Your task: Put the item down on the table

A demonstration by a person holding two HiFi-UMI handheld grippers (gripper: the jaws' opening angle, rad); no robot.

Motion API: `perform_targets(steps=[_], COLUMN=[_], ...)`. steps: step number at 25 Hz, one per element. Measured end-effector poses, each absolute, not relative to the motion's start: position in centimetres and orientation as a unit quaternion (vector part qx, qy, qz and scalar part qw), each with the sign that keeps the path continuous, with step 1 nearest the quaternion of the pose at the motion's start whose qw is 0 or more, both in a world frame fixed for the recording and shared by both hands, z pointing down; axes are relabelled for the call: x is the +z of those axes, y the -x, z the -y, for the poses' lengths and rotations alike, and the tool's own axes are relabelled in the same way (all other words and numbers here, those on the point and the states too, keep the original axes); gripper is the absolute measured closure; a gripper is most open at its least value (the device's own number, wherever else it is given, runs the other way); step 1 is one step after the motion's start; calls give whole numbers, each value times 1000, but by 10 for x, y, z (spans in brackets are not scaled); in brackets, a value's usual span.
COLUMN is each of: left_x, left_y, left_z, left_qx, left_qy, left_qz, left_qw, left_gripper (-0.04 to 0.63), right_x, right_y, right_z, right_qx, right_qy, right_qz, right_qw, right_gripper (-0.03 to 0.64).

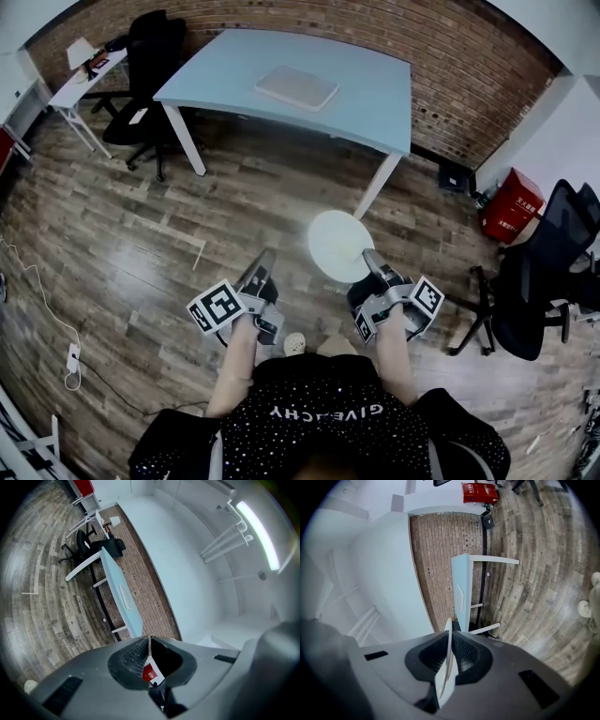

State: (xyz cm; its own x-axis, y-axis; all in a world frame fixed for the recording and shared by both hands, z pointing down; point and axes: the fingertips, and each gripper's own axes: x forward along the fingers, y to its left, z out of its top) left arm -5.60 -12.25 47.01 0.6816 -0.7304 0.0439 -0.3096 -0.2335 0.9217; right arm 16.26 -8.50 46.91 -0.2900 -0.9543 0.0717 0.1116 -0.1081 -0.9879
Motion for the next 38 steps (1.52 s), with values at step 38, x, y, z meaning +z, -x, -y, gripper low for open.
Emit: perform_targets(steps=[38], left_x=[474], left_y=[5], left_z=[532], left_qx=[-230], left_qy=[-728], left_qz=[402], left_qw=[505], left_gripper=[575], right_x=[464], right_y=[-215], right_z=[538], right_qx=[-649], right_qy=[367], right_qz=[-546], right_qw=[383], right_gripper=[591])
